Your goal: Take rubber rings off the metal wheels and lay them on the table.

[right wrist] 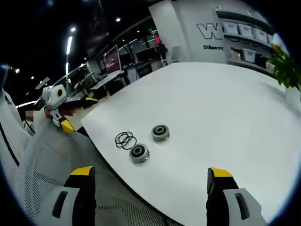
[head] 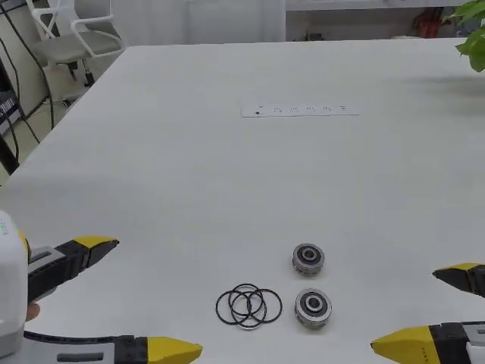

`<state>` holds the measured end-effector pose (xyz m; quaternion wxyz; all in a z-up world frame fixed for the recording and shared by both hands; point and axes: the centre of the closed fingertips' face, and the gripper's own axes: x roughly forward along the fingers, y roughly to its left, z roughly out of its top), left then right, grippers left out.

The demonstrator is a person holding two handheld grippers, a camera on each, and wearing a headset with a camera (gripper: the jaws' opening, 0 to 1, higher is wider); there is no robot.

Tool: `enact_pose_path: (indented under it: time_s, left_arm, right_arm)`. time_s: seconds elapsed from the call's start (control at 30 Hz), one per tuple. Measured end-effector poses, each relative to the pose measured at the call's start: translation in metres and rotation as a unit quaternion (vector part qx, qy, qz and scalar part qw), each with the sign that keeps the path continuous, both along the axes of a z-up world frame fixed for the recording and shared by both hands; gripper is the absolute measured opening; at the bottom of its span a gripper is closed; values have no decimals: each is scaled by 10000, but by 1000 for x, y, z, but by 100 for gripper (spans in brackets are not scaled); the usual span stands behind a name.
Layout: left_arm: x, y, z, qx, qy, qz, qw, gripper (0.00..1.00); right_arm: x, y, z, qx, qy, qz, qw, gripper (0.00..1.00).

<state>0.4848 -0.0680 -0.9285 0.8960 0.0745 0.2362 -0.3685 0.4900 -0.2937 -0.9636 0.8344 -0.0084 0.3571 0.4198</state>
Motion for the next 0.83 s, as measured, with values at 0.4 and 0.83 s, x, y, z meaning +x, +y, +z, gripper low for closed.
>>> enact_pose_path:
  time_s: [0.4, 0.83]
  left_arm:
    - [7, 5, 9, -3, -271, 252, 9993, 100]
    - [5, 0, 9, -26, -243, 118, 9996, 99]
  right_arm:
    - [1, 5, 8, 386, 15, -48, 9992, 85]
    - [2, 1, 4, 218, -13, -125, 9997, 83]
